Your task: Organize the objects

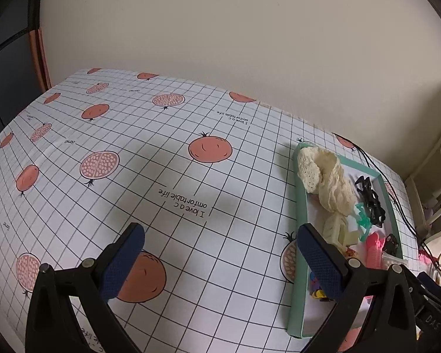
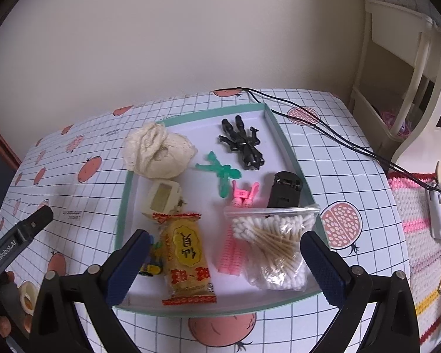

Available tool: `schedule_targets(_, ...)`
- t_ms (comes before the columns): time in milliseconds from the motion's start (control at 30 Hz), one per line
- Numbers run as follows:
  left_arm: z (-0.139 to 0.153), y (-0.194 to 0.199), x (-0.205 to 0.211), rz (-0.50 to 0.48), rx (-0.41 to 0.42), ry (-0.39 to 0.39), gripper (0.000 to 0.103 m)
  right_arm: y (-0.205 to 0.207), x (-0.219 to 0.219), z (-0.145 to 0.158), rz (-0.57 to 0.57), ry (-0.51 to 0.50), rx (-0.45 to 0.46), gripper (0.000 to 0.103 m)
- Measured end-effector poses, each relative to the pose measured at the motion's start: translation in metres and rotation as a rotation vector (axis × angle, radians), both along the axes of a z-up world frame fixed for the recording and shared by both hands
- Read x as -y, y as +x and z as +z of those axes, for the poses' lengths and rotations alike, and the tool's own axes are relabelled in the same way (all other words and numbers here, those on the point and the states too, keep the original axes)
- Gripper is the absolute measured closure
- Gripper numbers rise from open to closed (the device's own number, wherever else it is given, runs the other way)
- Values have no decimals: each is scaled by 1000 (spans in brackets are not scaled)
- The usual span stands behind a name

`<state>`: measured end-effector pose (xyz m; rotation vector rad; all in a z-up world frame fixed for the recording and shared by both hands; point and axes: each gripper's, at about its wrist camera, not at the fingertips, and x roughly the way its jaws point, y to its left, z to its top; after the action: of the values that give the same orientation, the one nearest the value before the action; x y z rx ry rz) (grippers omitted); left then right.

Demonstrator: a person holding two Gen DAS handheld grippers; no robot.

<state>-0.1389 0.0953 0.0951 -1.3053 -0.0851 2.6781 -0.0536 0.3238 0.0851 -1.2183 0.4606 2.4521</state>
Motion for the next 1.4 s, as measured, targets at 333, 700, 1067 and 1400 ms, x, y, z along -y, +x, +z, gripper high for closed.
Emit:
schedule_targets(333,21,19,11,-8,-64,-46,0,13,24,16,16,5,-33,0)
schedule_targets(700,39,52,30,-45,-96,-59,0,36,50,28,23,4,-69,0)
schedule_targets(1067,33,93,49,-77,-124,-33,0,69,84,19,26,1,-89,0)
schedule_targets(1400,-14,119,77,-50,-54,-62,0,93,109,-20,51,30,-45,0)
